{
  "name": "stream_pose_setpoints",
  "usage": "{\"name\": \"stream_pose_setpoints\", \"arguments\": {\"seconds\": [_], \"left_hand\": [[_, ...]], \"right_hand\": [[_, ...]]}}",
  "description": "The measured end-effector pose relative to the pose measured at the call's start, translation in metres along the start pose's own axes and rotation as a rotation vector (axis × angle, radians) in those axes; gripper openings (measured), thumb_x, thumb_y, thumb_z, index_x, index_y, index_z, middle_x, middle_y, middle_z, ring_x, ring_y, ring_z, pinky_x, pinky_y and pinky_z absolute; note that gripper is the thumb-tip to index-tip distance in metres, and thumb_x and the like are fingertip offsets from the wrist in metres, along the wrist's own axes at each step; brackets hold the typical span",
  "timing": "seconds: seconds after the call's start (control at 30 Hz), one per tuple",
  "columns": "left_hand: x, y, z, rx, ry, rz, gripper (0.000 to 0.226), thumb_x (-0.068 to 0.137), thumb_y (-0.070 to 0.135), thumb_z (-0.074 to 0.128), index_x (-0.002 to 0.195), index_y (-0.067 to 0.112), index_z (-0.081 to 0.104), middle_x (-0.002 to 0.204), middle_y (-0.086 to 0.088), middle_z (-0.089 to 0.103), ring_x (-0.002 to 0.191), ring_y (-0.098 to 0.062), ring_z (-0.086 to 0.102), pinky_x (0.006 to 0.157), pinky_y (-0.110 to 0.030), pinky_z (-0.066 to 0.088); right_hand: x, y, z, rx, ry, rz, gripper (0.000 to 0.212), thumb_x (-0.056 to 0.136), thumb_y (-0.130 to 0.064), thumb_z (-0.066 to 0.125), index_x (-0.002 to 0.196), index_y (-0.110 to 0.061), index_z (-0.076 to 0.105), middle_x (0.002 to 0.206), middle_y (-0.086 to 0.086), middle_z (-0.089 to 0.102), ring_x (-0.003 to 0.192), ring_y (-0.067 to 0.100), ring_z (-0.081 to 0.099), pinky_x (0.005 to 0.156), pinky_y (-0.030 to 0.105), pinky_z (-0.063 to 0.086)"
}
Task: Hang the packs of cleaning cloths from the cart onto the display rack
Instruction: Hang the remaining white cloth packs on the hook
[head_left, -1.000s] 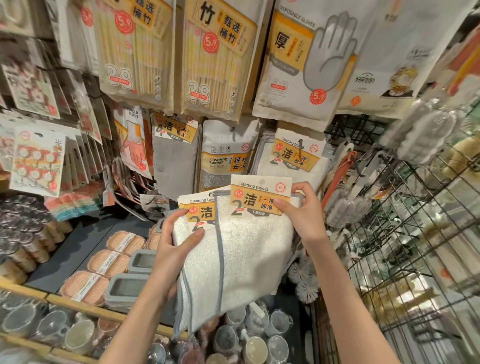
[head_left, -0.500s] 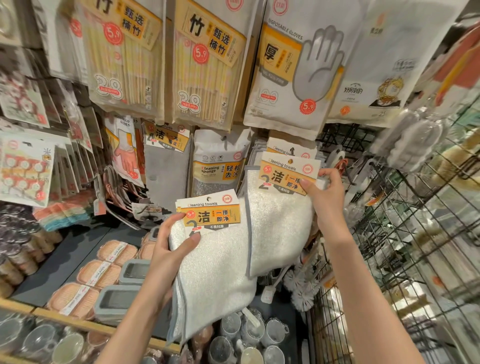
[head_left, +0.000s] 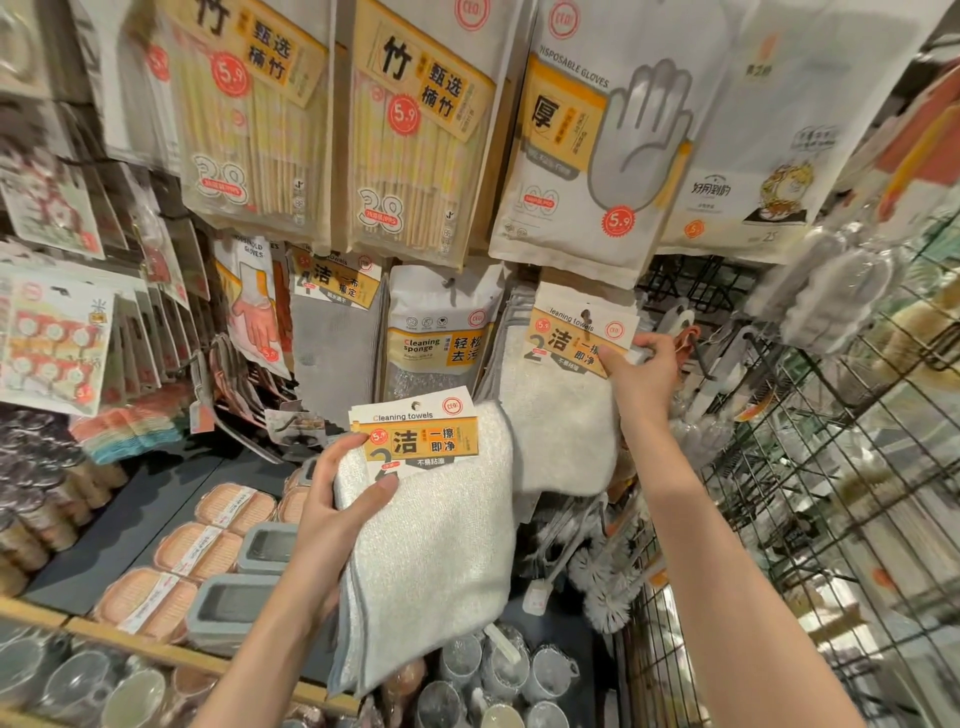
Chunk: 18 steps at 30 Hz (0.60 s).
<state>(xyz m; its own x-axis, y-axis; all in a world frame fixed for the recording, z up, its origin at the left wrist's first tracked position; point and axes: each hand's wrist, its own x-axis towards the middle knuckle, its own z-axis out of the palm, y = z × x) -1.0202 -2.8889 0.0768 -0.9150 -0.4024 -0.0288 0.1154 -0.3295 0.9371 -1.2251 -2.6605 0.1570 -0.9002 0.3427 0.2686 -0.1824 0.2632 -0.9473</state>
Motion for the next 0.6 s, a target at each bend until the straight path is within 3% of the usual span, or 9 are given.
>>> {"name": "stream_pose_setpoints", "arguments": {"seconds": [0.1,0.17,0.27,0.33,0.43,0.5,0.6], "left_hand": [[0.001,-0.002,-0.002,0.000,0.000,-0.005,0.044,0.086,0.005,0.066,0.120,0.030,0.055,0.123,0.013,0.057,0.085,0.013,0.062,0.060,-0.007,0.049],[0.002,-0.002,-0.003,0.003,-0.002,0.004,0.045,0.083,0.011,0.071,0.117,0.035,0.057,0.127,0.011,0.057,0.095,0.008,0.062,0.070,-0.012,0.052],[0.000,0.002,-0.006,-0.018,-0.007,-0.021,0.059,0.062,0.035,0.082,0.115,0.042,0.059,0.133,0.004,0.057,0.119,-0.022,0.057,0.098,-0.050,0.049],[-0.001,0.003,-0.008,-0.037,-0.009,-0.022,0.062,0.055,0.040,0.081,0.114,0.043,0.060,0.134,0.002,0.056,0.121,-0.029,0.055,0.100,-0.059,0.043],[-0.001,0.003,-0.009,-0.011,0.008,-0.013,0.057,0.060,0.034,0.084,0.111,0.044,0.060,0.134,0.002,0.055,0.121,-0.028,0.055,0.100,-0.058,0.045],[-0.002,0.002,-0.009,-0.004,0.010,-0.004,0.053,0.067,0.023,0.084,0.110,0.044,0.061,0.134,0.004,0.054,0.120,-0.025,0.055,0.099,-0.053,0.046],[-0.004,0.000,-0.011,-0.013,0.019,-0.002,0.049,0.073,0.018,0.080,0.110,0.044,0.060,0.134,0.003,0.054,0.120,-0.023,0.055,0.099,-0.051,0.047]], "right_hand": [[0.005,0.001,0.005,-0.059,0.027,-0.006,0.032,0.077,-0.014,0.075,0.096,-0.015,0.048,0.088,-0.011,0.050,0.093,0.018,0.055,0.081,0.033,0.049],[0.008,0.000,0.006,-0.090,0.039,-0.019,0.031,0.079,-0.013,0.073,0.100,-0.011,0.050,0.082,-0.015,0.044,0.091,0.014,0.049,0.072,0.023,0.039],[0.011,-0.002,0.008,-0.133,0.051,-0.037,0.035,0.080,-0.014,0.071,0.108,-0.003,0.052,0.094,-0.003,0.050,0.089,0.014,0.048,0.069,0.021,0.034],[0.011,-0.003,0.008,-0.141,0.050,-0.039,0.035,0.080,-0.014,0.071,0.108,-0.003,0.052,0.098,-0.001,0.050,0.088,0.015,0.048,0.069,0.021,0.033],[0.008,-0.001,0.006,-0.135,0.050,-0.058,0.031,0.081,-0.016,0.071,0.104,-0.007,0.053,0.098,0.001,0.053,0.089,0.018,0.050,0.067,0.022,0.033],[0.005,0.001,0.005,-0.154,0.041,-0.075,0.033,0.079,-0.019,0.073,0.105,-0.009,0.054,0.109,0.004,0.054,0.098,0.018,0.051,0.072,0.022,0.034],[-0.004,-0.001,0.001,-0.187,0.024,-0.054,0.041,0.078,-0.022,0.074,0.113,-0.014,0.055,0.128,0.006,0.042,0.111,0.015,0.045,0.084,0.018,0.031]]}}
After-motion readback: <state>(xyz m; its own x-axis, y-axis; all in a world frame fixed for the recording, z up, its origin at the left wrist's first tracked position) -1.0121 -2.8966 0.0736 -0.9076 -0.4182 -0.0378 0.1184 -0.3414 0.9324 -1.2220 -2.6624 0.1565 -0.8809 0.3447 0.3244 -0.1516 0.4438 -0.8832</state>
